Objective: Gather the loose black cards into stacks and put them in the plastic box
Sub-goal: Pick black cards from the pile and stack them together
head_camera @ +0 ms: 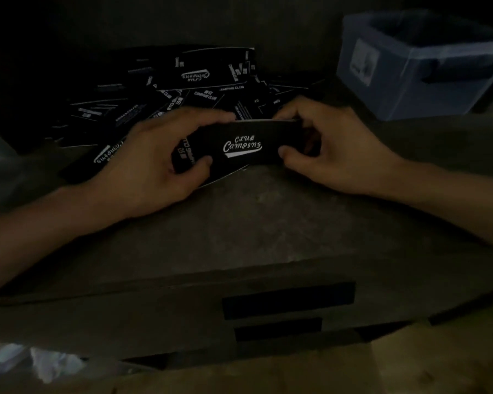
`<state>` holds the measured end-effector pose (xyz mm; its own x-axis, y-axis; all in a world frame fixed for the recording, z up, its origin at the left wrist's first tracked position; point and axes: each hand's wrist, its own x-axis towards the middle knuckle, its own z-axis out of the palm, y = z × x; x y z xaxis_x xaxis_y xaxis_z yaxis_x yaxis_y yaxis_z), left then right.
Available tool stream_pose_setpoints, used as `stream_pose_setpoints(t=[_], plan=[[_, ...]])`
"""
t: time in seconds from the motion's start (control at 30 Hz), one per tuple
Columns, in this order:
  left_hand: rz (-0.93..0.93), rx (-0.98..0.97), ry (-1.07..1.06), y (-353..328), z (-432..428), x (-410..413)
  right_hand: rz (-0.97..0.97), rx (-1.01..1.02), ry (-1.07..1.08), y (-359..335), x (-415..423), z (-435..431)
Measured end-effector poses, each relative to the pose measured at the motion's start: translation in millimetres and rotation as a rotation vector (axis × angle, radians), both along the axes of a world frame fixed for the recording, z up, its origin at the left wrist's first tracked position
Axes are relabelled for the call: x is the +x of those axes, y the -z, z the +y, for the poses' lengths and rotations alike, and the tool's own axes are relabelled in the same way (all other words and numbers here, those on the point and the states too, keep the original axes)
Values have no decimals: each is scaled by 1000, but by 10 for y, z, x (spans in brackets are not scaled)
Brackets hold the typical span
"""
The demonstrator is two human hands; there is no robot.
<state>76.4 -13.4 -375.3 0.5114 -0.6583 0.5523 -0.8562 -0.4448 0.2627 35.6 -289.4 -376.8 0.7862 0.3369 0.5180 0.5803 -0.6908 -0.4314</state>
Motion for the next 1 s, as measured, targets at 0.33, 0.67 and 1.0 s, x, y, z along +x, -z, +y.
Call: stream_pose_setpoints(t=[0.33,0.67,1.0], plan=[[-69,-96,-58,32,-25,1,-46,-41,-26,-11,-53,12],[16,-323,-227,-279,170,276,110,242,-5,-533,537,259],[25,-106,-95,-156,216,337,158,-303,204,-363,1285,463]])
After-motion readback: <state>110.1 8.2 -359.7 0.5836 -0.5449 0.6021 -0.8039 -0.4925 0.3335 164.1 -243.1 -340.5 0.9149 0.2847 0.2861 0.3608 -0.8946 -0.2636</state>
